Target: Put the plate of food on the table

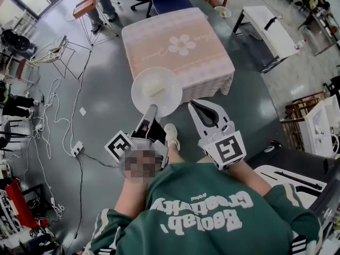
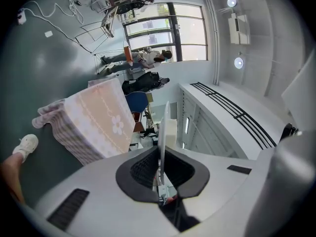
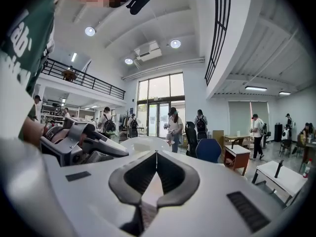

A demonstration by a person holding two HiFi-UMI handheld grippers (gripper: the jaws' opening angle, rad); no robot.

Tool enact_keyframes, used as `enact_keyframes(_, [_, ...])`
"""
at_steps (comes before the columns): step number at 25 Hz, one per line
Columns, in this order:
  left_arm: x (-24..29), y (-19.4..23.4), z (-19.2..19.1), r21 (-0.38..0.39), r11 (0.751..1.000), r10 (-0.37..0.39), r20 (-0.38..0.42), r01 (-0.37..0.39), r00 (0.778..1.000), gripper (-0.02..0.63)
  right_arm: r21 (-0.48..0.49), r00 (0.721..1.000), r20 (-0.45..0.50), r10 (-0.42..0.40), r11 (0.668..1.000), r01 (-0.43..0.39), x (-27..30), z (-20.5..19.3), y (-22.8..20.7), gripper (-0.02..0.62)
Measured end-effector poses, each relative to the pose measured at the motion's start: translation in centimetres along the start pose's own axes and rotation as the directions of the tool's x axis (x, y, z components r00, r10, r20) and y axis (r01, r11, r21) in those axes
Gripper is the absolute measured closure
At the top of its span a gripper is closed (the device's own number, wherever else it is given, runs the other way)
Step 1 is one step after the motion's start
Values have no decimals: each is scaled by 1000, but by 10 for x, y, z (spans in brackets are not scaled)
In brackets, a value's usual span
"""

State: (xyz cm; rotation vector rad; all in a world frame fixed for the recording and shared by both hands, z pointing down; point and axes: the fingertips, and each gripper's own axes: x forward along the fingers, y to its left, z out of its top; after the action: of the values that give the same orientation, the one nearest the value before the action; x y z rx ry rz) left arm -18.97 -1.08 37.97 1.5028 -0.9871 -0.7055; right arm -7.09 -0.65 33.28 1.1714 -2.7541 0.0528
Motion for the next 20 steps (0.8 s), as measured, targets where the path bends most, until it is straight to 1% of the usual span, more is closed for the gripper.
enact_keyframes(9, [52, 4, 58, -8, 1000, 0, -22, 0, 1000, 577, 20, 999, -29, -40, 999, 41, 65, 5, -28, 578])
enact_keyframes(20, [100, 0, 108, 1, 1000, -13, -63, 14, 998, 577, 25, 995, -40, -96, 995, 97, 117, 16, -55, 580])
